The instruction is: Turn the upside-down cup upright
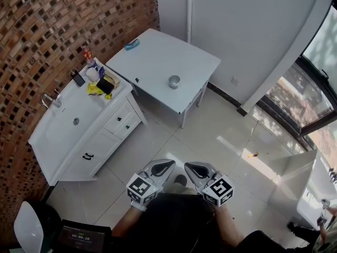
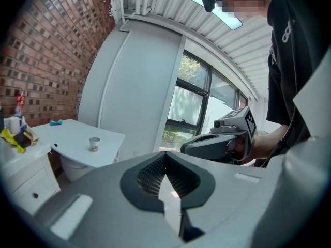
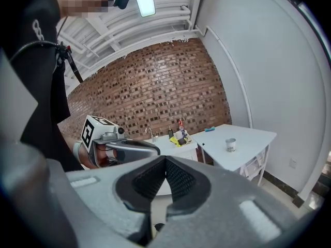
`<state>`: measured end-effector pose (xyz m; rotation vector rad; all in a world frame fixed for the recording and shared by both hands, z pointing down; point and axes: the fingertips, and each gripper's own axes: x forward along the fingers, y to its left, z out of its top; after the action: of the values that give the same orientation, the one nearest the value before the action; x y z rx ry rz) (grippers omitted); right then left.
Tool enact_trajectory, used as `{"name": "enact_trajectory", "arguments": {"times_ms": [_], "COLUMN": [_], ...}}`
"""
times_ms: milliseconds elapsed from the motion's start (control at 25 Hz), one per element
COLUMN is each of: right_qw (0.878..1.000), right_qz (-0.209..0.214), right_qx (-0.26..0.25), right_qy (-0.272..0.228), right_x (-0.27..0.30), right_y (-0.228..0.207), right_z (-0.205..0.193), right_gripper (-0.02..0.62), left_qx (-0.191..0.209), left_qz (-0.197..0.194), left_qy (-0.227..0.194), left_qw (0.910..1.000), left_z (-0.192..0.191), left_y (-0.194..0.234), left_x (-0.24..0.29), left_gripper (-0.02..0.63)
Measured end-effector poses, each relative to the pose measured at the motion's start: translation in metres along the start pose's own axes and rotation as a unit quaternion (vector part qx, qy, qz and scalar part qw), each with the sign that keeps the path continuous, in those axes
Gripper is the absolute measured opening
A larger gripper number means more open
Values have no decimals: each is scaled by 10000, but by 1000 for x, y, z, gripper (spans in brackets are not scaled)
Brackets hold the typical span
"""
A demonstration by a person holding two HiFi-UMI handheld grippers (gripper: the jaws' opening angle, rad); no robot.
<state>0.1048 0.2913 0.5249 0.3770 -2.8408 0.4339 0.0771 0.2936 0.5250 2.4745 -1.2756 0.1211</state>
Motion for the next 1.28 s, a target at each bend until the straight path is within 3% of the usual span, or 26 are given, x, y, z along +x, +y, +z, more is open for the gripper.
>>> {"name": "enact_trajectory", "arguments": {"times_ms": [1280], "right_qw": [9996], "right_qz": [210], "right_qx": [-181], "right_qy": [77], "right_x": [5], "right_y": [-3], "right_z": [-1], "right_gripper": [-8], "left_qx": [-9], "left_qz": [-98], "left_qy": [67], "left_qw": [9999], "left_z": [-2], "left_y": [-9], "left_x": [14], "left_gripper": [15]}}
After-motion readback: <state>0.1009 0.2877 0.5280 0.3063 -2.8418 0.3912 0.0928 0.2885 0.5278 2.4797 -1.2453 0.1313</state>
